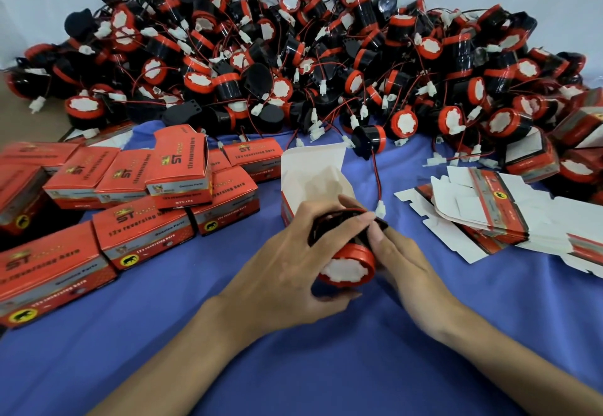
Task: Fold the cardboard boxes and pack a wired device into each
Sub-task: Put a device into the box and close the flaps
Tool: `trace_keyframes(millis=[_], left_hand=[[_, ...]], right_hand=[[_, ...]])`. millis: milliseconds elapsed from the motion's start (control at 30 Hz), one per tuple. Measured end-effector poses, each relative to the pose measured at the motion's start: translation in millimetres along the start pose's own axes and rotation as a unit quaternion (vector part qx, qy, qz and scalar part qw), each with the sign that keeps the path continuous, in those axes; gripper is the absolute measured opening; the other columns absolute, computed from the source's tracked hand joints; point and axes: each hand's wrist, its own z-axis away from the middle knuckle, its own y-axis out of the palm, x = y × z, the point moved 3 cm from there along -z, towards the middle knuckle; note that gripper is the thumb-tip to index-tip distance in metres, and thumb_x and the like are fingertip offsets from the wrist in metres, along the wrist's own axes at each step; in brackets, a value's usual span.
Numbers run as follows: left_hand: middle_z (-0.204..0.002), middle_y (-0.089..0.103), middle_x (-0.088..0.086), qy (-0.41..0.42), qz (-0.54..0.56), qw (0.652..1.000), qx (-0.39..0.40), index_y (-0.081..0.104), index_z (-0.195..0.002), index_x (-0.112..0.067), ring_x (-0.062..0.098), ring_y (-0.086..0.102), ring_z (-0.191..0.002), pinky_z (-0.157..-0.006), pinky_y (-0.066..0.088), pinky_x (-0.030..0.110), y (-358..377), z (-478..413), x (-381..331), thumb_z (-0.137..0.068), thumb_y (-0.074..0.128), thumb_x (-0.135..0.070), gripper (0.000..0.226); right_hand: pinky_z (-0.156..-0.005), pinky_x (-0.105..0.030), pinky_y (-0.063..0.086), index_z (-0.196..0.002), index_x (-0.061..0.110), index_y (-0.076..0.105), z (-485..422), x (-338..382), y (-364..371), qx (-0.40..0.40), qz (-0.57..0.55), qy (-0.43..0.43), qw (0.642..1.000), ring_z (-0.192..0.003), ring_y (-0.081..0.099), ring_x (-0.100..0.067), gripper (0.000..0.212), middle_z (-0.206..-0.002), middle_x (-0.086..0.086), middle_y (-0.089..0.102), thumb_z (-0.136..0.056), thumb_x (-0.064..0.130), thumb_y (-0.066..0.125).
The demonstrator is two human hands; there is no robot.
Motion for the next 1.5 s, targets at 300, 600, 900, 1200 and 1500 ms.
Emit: trace_keyframes(millis=[300, 600, 900, 1200, 1500], left_hand=[[-0.129, 0.043, 0.008, -0.034, 0.0, 0.999, -0.015, 0.045, -0.13, -0.014, 0.016, 0.049, -0.117, -0.091, 0.051, 0.027, 0.0, -0.5, -1.8, -0.076, 0.081, -0.026, 0.066], [-0.12, 0.038, 0.0, -0.082, -0.037, 0.994, -0.062, 0.051, -0.125, -0.014, 0.014, 0.052, -0.105, -0.071, 0.056, 0.03, -4.0, 0.7, -1.7, -0.081, 0.07, -0.03, 0.05], [-0.152, 0.025, 0.015, -0.084, -0.001, 0.996, -0.009, 0.029, -0.146, -0.002, 0.024, 0.043, -0.13, -0.078, 0.057, 0.039, 1.9, 4.3, 0.2, -0.081, 0.067, -0.022, 0.078], [-0.13, 0.035, 0.003, -0.061, 0.013, 0.998, -0.031, 0.024, -0.147, -0.024, 0.006, 0.049, -0.106, -0.069, 0.056, 0.04, -2.6, 2.3, -0.3, -0.089, 0.059, -0.027, 0.068], [-0.132, 0.048, -0.018, -0.13, 0.092, 0.986, -0.039, 0.03, -0.143, -0.02, -0.006, 0.048, -0.121, -0.097, 0.04, 0.01, -1.1, 5.4, 5.0, -0.08, 0.068, -0.044, 0.077]], right_hand=[[-0.063, -0.01, 0.045, -0.12, 0.042, 0.055, -4.1, 1.7, 1.8, -0.031, 0.052, 0.005, 0.998, -0.075, 0.059, 0.007, 0.041, -0.1, 0.024, 0.068, -0.081, 0.049, 0.043], [-0.098, -0.023, 0.046, -0.123, 0.033, 0.056, 0.9, 1.3, 4.9, -0.058, 0.081, -0.026, 0.995, -0.114, 0.059, -0.002, 0.031, -0.116, 0.017, 0.067, -0.095, 0.044, 0.049], [-0.088, -0.014, 0.045, -0.123, 0.05, 0.051, 4.6, 2.4, 7.8, -0.127, 0.173, -0.076, 0.974, -0.11, 0.055, 0.001, 0.055, -0.114, 0.017, 0.053, -0.069, 0.064, 0.057], [-0.082, -0.004, 0.038, -0.143, 0.042, 0.022, 9.5, 4.1, 2.2, -0.132, 0.253, -0.179, 0.942, -0.095, 0.056, 0.008, 0.058, -0.104, 0.029, 0.058, -0.089, 0.048, 0.041], [-0.091, -0.002, 0.033, -0.143, 0.04, 0.03, 4.8, 3.4, -3.7, -0.091, 0.304, -0.206, 0.926, -0.108, 0.05, 0.011, 0.044, -0.125, 0.016, 0.053, -0.098, 0.038, 0.03]])
